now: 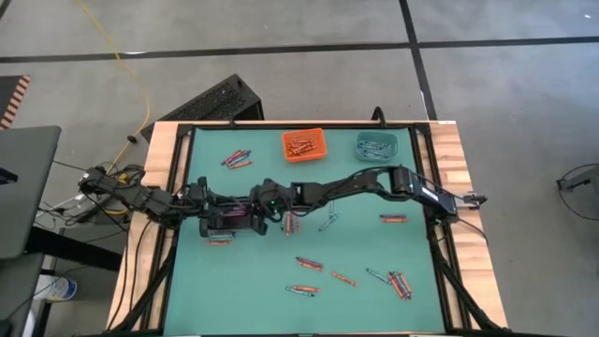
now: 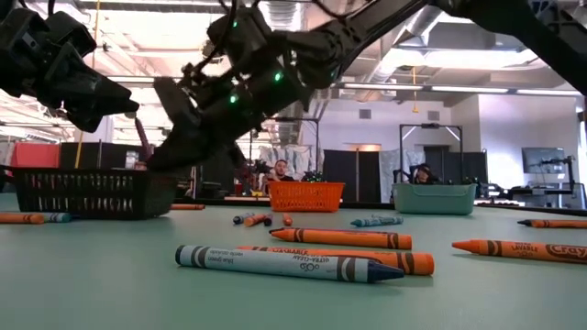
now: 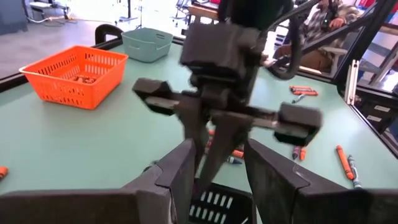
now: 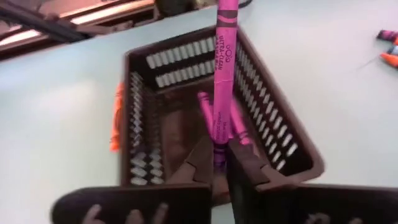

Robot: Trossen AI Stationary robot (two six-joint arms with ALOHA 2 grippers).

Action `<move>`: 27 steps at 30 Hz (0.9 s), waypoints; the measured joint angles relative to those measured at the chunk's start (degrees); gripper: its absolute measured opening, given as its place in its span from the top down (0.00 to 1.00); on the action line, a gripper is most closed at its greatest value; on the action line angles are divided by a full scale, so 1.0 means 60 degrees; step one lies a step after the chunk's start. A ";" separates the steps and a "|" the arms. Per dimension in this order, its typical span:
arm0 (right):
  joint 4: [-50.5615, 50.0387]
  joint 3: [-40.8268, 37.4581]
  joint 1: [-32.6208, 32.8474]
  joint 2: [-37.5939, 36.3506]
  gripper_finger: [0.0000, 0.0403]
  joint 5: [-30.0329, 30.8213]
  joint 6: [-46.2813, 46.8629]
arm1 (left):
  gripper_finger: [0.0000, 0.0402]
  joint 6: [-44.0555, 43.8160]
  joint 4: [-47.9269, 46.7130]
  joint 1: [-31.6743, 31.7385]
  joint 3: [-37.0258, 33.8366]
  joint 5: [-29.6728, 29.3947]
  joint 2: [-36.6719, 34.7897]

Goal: Sort crayons

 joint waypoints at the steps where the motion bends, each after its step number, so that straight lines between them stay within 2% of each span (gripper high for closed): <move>1: -0.0155 0.0000 -0.0012 -0.0079 0.88 -0.0005 -0.0003 | 0.68 0.0000 0.0000 0.0002 0.0000 0.0000 0.0000; 6: -0.0559 0.0000 -0.0033 -0.0589 0.75 -0.0018 -0.0187 | 0.68 0.0000 0.0000 0.0003 0.0000 0.0002 0.0000; 10: -0.1120 0.0000 -0.0033 -0.1096 0.69 -0.0004 -0.0269 | 0.68 0.0000 -0.0001 0.0000 0.0000 0.0005 0.0000; 16: -0.4524 -0.0004 0.0135 -0.2505 0.67 0.0159 -0.0833 | 0.68 0.0000 -0.0002 0.0000 0.0000 0.0005 0.0000; 21: -0.6818 -0.0374 0.1139 -0.4020 0.68 0.2078 -0.1174 | 0.68 0.0001 -0.0004 0.0001 0.0000 0.0005 0.0000; 24: -0.7586 -0.1171 0.2039 -0.5141 0.68 0.3486 -0.0955 | 0.68 0.0000 -0.0004 0.0000 0.0000 0.0003 -0.0002; 27: -0.7605 -0.2381 0.3034 -0.6471 0.68 0.5178 -0.0167 | 0.68 0.0000 -0.0004 0.0003 0.0000 0.0002 -0.0004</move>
